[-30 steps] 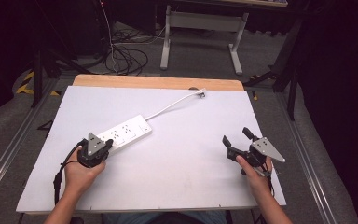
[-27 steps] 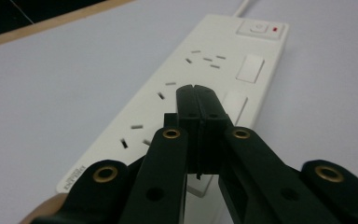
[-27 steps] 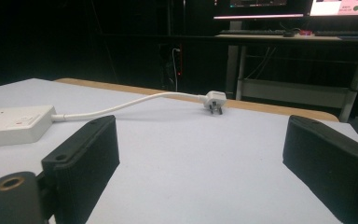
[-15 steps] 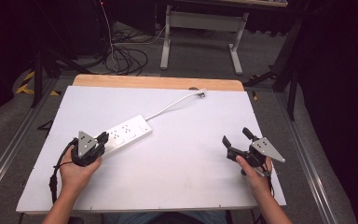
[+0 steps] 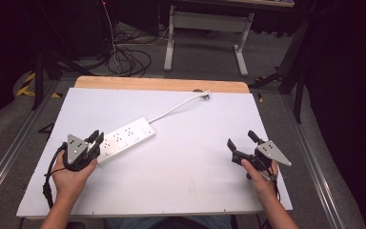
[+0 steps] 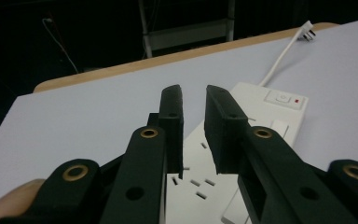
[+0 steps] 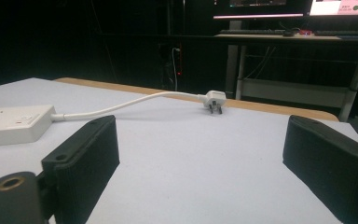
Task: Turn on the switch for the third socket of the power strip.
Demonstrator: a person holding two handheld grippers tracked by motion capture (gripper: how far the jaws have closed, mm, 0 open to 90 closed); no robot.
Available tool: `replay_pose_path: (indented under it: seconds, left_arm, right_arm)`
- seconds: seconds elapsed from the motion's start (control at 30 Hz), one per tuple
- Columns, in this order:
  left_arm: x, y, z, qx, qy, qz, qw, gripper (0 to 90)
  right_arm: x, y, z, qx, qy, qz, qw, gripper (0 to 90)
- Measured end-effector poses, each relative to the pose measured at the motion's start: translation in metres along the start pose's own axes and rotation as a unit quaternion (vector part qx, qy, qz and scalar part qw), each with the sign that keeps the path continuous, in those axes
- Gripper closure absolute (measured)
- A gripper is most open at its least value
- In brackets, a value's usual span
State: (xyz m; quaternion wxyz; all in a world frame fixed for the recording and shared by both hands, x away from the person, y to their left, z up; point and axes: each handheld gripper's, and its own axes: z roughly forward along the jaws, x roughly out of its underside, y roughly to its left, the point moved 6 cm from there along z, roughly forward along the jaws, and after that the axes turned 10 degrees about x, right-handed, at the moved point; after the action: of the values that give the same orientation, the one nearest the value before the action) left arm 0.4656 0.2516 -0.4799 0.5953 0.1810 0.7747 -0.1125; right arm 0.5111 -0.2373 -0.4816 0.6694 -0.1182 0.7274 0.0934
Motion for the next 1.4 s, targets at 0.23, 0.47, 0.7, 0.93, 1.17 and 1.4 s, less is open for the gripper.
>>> replay_pose_path:
  seconds: [0.23,0.47,0.7,0.93,1.17,1.4]
  left_arm:
    - [-0.003,0.006,-0.006,-0.014,-0.013,-0.014,0.9997,72.3]
    - [-0.004,0.006,-0.008,-0.018,-0.019,-0.016,0.9995,71.5]
    - [-0.005,0.007,-0.009,-0.024,-0.023,-0.019,0.9993,68.8]
    - [-0.006,0.008,-0.011,-0.028,-0.026,-0.021,0.9991,66.6]
    - [-0.006,0.012,-0.015,-0.037,-0.035,-0.027,0.9983,63.7]
    - [-0.007,0.012,-0.014,-0.046,-0.037,-0.029,0.9979,59.0]
  right_arm:
    - [0.000,0.000,0.000,0.000,0.000,0.000,1.0000,10.8]
    - [0.000,0.000,0.000,0.000,0.000,0.001,1.0000,10.8]
    - [0.000,0.000,0.000,0.000,0.000,0.001,1.0000,10.8]
    - [0.000,0.000,0.000,0.000,0.001,0.002,1.0000,10.8]
    - [0.001,0.000,0.000,0.000,0.002,0.002,1.0000,10.8]
    - [0.000,0.000,0.000,0.001,0.001,0.003,1.0000,10.8]
